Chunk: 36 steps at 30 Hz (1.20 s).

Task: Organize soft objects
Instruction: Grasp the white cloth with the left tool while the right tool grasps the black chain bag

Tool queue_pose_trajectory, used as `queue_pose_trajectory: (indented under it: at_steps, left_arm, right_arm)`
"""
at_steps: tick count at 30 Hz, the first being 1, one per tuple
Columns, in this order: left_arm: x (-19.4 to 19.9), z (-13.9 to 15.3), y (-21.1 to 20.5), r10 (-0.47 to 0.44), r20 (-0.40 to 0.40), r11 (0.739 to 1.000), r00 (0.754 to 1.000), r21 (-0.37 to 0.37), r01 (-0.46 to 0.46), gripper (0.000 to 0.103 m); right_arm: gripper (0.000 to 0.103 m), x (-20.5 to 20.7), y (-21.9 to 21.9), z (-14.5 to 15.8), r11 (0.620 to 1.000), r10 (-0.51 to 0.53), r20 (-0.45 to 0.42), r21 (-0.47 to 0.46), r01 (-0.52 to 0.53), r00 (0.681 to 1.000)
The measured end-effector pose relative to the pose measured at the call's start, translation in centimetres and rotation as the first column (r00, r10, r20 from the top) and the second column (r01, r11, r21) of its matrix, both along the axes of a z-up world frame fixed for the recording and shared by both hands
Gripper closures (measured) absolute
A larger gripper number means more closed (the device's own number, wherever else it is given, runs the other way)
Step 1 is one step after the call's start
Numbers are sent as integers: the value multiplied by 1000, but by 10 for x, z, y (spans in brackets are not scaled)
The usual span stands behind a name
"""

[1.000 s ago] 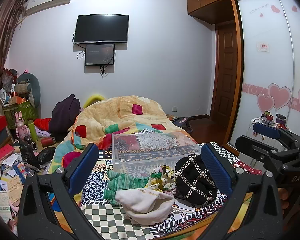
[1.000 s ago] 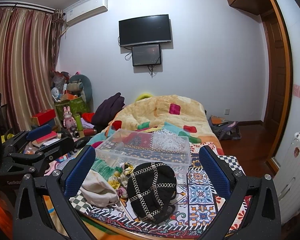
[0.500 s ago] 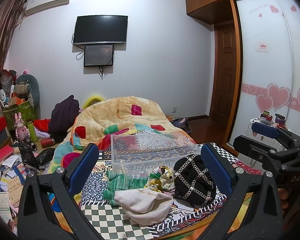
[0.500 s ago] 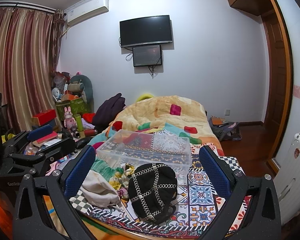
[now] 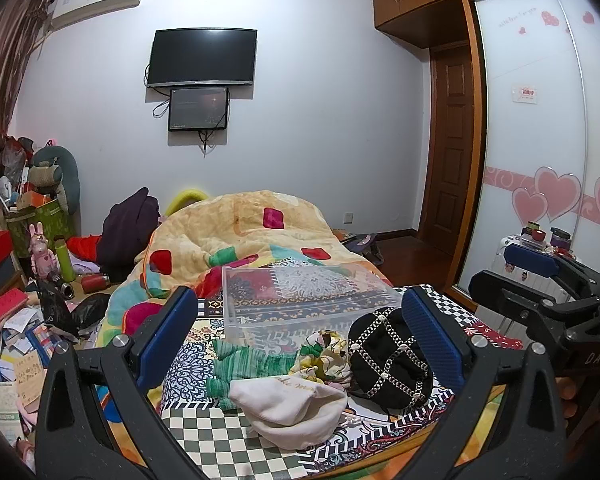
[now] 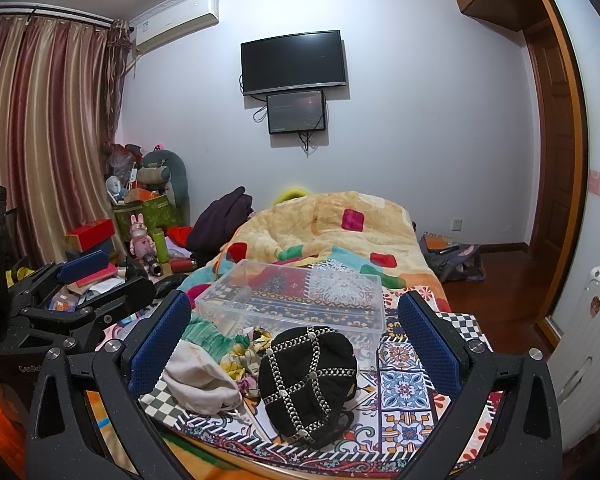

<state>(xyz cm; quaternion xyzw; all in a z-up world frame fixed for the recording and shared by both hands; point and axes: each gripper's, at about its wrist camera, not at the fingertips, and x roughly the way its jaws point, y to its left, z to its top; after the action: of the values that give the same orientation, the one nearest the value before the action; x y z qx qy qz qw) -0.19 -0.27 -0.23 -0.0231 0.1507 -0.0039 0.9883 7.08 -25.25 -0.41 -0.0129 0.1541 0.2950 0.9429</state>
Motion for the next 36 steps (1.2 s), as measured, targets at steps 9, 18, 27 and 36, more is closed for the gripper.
queue_pose_trajectory:
  at_steps: [9,18,27,36]
  left_arm:
    - [7,-11,7,-20,-50,1000,999,-20,19,0]
    - [32,-56,16,-24,-224,999,974,-27,18,0]
    - [47,-90,37,1,-321,998,947,-65,-23,20]
    - [54,-107,32,-50,-383,998,922,-65,27,67]
  right_arm:
    - [0,9,1,-10,1000,16,-39,-5,-16,999]
    - [0,47,2,-51,998,-14,-216,-62,1,976]
    - [20,64,6,-77,994,-32,-309,-107,-2,951]
    - [69,70,13,-87,991,-21,-339,-132,-26,941]
